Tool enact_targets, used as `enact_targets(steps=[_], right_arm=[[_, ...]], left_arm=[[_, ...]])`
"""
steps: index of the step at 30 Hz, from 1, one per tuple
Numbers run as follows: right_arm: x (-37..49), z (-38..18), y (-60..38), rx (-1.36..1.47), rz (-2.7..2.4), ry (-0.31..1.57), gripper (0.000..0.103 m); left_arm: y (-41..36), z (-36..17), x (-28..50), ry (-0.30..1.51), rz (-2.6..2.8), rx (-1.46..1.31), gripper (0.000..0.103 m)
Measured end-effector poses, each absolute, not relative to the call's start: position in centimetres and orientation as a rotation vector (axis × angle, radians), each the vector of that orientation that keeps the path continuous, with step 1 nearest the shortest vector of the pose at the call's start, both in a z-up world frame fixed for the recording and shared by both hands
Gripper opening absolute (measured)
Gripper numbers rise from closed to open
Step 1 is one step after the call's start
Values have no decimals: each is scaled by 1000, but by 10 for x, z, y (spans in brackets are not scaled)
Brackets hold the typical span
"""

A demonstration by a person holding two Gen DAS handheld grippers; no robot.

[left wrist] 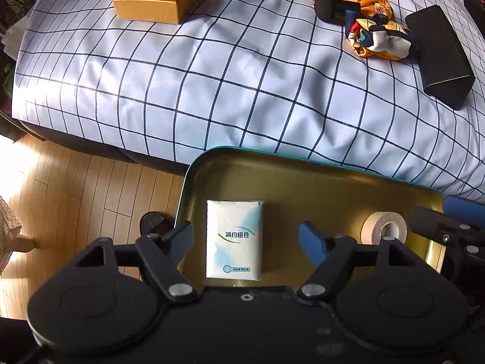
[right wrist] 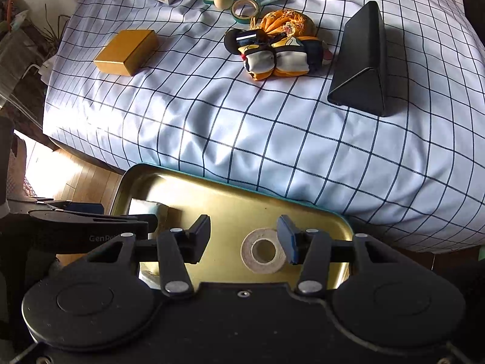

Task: Organize soft objects
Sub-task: 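Grasp the orange embroidered pouch with the right tool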

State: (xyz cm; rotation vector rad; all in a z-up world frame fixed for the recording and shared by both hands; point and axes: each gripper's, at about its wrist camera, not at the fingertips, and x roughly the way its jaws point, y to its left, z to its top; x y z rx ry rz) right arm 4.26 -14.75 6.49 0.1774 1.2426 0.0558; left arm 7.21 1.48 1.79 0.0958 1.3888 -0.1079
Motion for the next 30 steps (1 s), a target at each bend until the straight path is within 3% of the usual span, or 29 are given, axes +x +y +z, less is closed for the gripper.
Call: enact_targets(steps=[18,30], right_arm=[[170,124,-183,145,-3,1048,49],[256,80,-193,180,-71,1103,50]], left_arm=[[-2,90,169,1236,-86,140,77],[-10,92,236,1207,-23,83,78]])
